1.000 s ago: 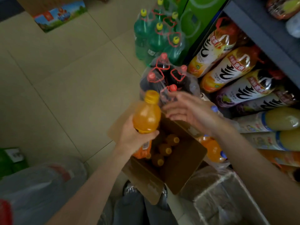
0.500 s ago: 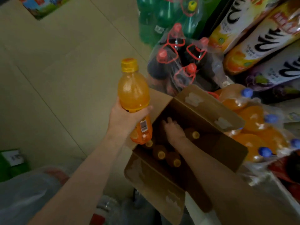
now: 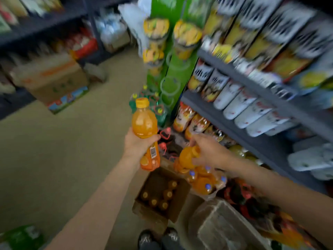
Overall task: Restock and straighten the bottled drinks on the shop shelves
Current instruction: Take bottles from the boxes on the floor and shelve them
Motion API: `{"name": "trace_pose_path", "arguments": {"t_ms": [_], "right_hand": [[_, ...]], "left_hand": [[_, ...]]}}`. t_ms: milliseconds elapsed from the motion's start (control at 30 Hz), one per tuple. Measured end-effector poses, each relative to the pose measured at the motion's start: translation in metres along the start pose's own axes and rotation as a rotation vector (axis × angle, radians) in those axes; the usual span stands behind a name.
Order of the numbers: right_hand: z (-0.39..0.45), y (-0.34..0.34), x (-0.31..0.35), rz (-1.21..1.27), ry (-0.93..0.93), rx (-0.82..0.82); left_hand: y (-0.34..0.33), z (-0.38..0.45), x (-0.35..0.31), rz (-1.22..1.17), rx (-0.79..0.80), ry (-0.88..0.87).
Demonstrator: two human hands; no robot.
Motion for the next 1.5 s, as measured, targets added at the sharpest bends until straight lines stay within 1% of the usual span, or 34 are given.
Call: {"name": "trace_pose_path", "arguments": {"t_ms": [67, 133, 267, 300, 367, 400, 500, 567, 633, 733, 833, 933, 1000, 1067, 1100, 1167, 1233, 1300, 1367, 1500], "right_hand": [[-0.054, 0.080, 0.012, 0.007, 0.013, -0.108], [-0.106, 0.148, 0.017, 0.026, 0.014, -0.256], [-0.215, 0.264, 0.002, 0.225, -0.122, -0.752], [-0.239, 0.287, -0.002, 0.238, -0.152, -0.872], [-0.282, 0.327, -0.006, 0.167, -0.183, -1.072], [-0.301, 0.344, -0.007, 0.117, -0.194, -1.140], [-0.353, 0.379, -0.020, -0.011, -0.253, -1.298], [-0.381, 0.391, -0.038, -0.064, -0.315, -1.377], [-0.398, 0.397, -0.064, -0.061, -0.373, -1.412], [-0.405, 0.401, -0.107, -0.016, -0.450, -1.432], [-0.402, 0.401, -0.150, 0.023, -0.511, -1.440], [-0.402, 0.406, -0.179, 0.052, -0.496, -1.488], [-0.402, 0.412, -0.195, 0.125, -0.489, -1.528], [-0.400, 0.417, -0.212, 0.215, -0.521, -1.567], [-0.396, 0.417, -0.223, 0.245, -0.554, -1.557], [-0.381, 0.409, -0.243, 0.304, -0.586, -1.450], [-0.366, 0.397, -0.255, 0.395, -0.531, -1.373], [-0.361, 0.391, -0.262, 0.446, -0.490, -1.383], [-0.358, 0.391, -0.268, 0.453, -0.504, -1.372], [-0.343, 0.374, -0.291, 0.605, -0.563, -1.256]], "left_hand": [[-0.008, -0.026, -0.077, -0.009, 0.038, -0.097], [-0.021, -0.051, -0.146, 0.009, 0.104, -0.209], [-0.066, -0.103, -0.267, 0.142, 0.300, -0.484], [-0.079, -0.117, -0.292, 0.187, 0.341, -0.558], [-0.107, -0.145, -0.334, 0.262, 0.399, -0.702], [-0.123, -0.156, -0.349, 0.282, 0.425, -0.744], [-0.169, -0.176, -0.378, 0.299, 0.529, -0.806], [-0.200, -0.184, -0.391, 0.363, 0.548, -0.879], [-0.230, -0.193, -0.401, 0.436, 0.551, -0.950], [-0.276, -0.203, -0.411, 0.432, 0.594, -0.970], [-0.320, -0.204, -0.416, 0.447, 0.658, -0.956], [-0.358, -0.204, -0.423, 0.470, 0.691, -0.958], [-0.381, -0.201, -0.422, 0.467, 0.698, -0.947], [-0.400, -0.196, -0.416, 0.440, 0.697, -0.893], [-0.408, -0.193, -0.413, 0.418, 0.693, -0.861], [-0.422, -0.191, -0.410, 0.366, 0.699, -0.814], [-0.436, -0.191, -0.411, 0.345, 0.713, -0.812], [-0.447, -0.191, -0.414, 0.382, 0.724, -0.831], [-0.455, -0.189, -0.418, 0.427, 0.740, -0.839], [-0.457, -0.180, -0.419, 0.442, 0.739, -0.815]]}}
Point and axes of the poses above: each hand's wrist, its own z-axis towards the middle knuckle, its own y-axis out of the back of the hand, x = y × z, the point moved 7 cm from there along z, towards the middle knuckle, and after that the axes turned 4 degrees about x, right-handed, at the moved point
